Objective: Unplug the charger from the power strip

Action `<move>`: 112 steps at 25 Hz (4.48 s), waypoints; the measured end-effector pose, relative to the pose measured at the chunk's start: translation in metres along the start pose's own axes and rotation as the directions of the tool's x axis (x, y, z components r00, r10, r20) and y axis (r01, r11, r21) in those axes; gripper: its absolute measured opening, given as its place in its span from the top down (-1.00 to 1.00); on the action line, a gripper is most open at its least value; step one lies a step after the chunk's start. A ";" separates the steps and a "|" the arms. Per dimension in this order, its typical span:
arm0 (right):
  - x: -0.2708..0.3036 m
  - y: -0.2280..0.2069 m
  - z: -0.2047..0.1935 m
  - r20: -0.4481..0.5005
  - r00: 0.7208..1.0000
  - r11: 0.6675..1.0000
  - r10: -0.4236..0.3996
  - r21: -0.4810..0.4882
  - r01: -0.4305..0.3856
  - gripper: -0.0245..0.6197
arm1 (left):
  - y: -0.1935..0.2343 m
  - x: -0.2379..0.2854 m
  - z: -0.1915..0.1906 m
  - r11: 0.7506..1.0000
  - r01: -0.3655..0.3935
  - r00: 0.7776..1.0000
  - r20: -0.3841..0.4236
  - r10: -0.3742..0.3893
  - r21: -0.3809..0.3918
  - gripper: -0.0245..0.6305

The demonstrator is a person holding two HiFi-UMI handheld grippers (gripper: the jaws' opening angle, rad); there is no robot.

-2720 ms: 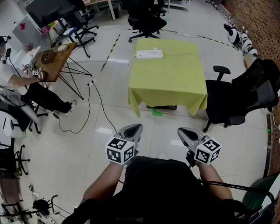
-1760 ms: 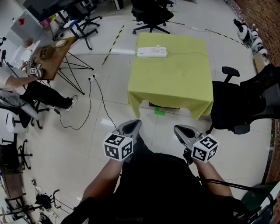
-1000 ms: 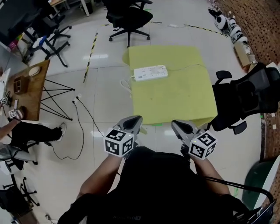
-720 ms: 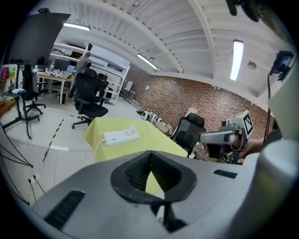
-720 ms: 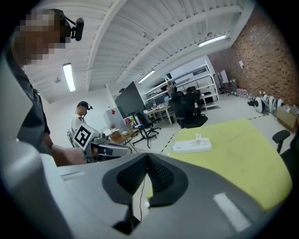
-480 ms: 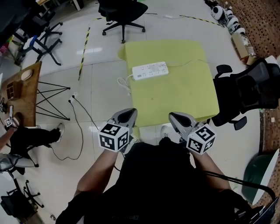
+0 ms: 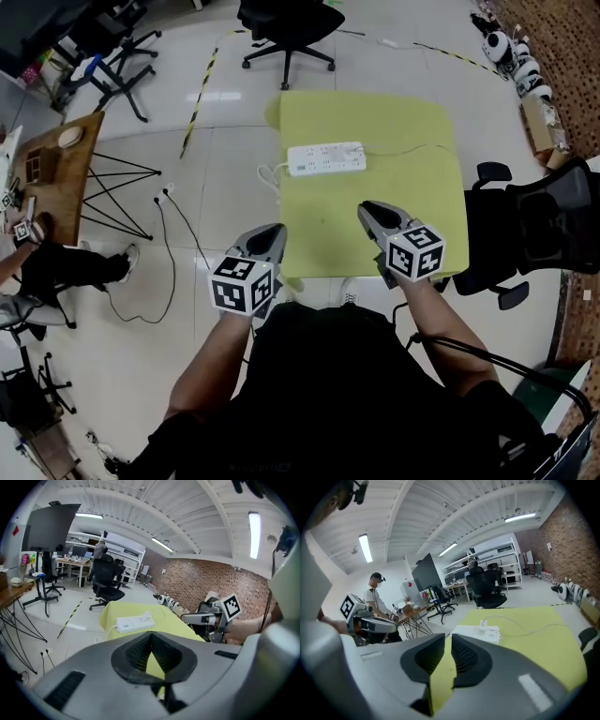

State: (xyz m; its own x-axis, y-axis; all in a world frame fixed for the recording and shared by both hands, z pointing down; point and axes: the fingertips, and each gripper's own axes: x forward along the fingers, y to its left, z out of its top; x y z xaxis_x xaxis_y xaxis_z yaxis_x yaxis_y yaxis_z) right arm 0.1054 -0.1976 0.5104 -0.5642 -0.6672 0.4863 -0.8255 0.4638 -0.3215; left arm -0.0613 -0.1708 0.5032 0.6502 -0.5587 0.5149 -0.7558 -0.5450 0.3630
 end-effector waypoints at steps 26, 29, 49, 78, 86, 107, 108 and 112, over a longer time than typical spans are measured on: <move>0.139 -0.119 -0.011 -0.068 0.985 0.985 -0.159 0.055 0.163 0.36 | 0.008 0.012 -0.026 0.994 -0.077 0.995 -0.065 0.072 -0.072 0.91; 0.150 -0.125 -0.007 -0.082 0.980 0.983 -0.179 0.036 0.183 0.30 | 0.010 0.005 -0.027 0.992 -0.093 0.994 -0.057 0.089 -0.083 0.91; 0.176 -0.132 -0.004 -0.149 0.959 0.969 -0.242 0.016 0.247 0.44 | 0.033 -0.033 -0.030 0.977 -0.167 0.986 -0.025 0.165 -0.133 0.91; 0.148 -0.119 0.012 -0.171 0.937 0.948 -0.306 -0.145 0.283 0.50 | 0.038 -0.057 -0.039 0.973 -0.161 0.986 0.020 0.166 -0.163 0.91; 0.125 -0.053 0.015 -0.116 0.970 0.975 -0.215 -0.078 0.207 0.50 | 0.044 -0.077 -0.048 0.982 -0.122 0.991 0.030 0.127 -0.145 0.91; 0.064 0.021 -0.043 -0.142 0.984 0.993 -0.111 0.020 0.114 0.50 | 0.029 -0.066 -0.048 0.997 -0.024 1.000 -0.001 0.024 -0.070 0.91; 0.061 0.022 -0.048 -0.148 0.983 0.993 -0.109 0.025 0.114 0.50 | 0.029 -0.064 -0.048 0.997 -0.019 1.000 -0.002 0.018 -0.069 0.91; 0.052 0.026 -0.068 -0.163 0.981 0.991 -0.104 0.069 0.116 0.50 | 0.030 -0.058 -0.049 0.998 0.001 1.000 -0.012 -0.002 -0.063 0.91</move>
State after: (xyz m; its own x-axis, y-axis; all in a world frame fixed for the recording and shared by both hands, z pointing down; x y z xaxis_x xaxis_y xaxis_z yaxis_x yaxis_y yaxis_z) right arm 0.0557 -0.1804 0.5823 -0.4659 -0.6078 0.6431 -0.8844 0.3419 -0.3177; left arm -0.1253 -0.1241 0.5221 0.6508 -0.5501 0.5233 -0.7583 -0.5052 0.4120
